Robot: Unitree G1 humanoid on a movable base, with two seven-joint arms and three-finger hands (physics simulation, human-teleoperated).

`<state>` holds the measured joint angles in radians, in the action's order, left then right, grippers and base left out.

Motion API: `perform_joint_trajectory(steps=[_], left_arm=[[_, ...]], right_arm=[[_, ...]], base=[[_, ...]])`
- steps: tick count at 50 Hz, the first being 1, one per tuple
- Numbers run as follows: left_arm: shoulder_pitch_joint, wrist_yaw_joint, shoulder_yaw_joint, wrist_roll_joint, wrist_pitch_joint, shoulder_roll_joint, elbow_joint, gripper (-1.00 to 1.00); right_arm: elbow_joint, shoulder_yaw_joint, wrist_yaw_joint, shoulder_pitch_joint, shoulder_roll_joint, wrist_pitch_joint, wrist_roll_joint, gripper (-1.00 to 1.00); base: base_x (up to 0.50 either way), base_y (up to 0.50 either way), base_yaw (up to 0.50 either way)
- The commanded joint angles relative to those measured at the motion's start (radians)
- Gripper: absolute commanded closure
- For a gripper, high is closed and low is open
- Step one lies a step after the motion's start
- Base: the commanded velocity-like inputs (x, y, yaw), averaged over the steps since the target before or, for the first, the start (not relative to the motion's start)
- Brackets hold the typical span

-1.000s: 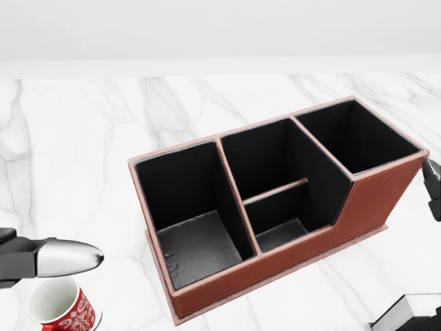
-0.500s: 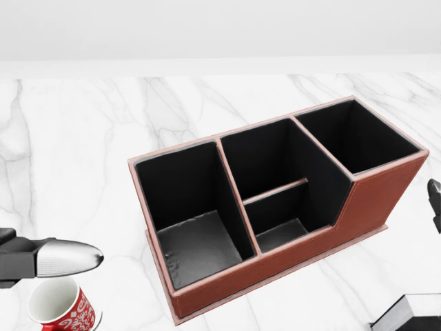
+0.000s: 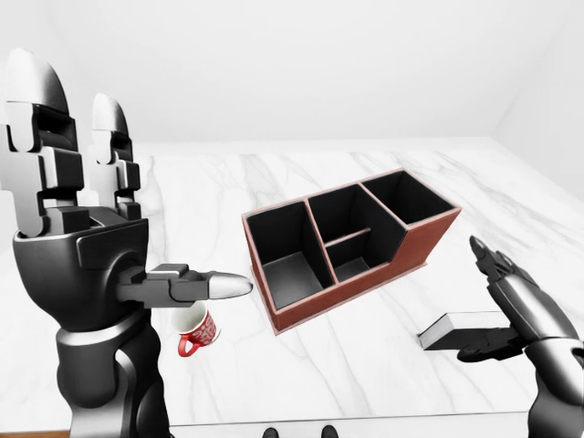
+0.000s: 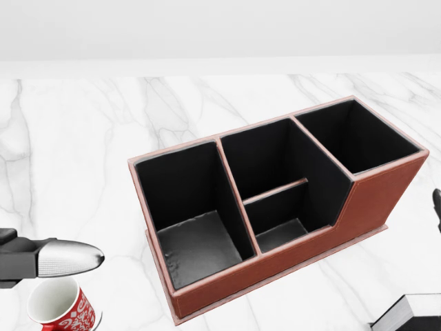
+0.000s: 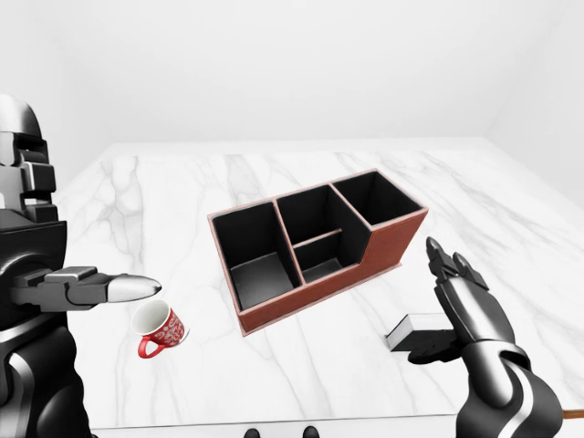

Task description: Pick up the book and place it in the back compartment of the caddy.

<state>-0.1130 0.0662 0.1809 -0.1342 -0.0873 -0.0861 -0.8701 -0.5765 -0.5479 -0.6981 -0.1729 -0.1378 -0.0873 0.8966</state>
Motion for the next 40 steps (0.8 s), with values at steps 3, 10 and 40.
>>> perform_joint_trajectory(steps=[3, 10, 40], left_arm=[[0.000, 0.001, -0.001, 0.002, 0.000, 0.000, 0.002, -1.00], [-0.001, 0.002, -0.002, 0.003, 0.000, 0.001, 0.008, -1.00], [0.007, 0.007, -0.007, 0.012, 0.000, 0.005, 0.008, -1.00]], right_arm=[[0.029, -0.009, 0.000, 0.008, -0.013, 0.000, -0.001, -1.00], [0.071, -0.008, 0.000, 0.022, -0.036, 0.000, 0.014, -1.00], [0.104, 0.013, 0.000, 0.075, -0.092, 0.000, 0.024, -1.00]], base=[[0.00, 0.00, 0.00], [0.00, 0.00, 0.00], [0.00, 0.00, 0.00]])
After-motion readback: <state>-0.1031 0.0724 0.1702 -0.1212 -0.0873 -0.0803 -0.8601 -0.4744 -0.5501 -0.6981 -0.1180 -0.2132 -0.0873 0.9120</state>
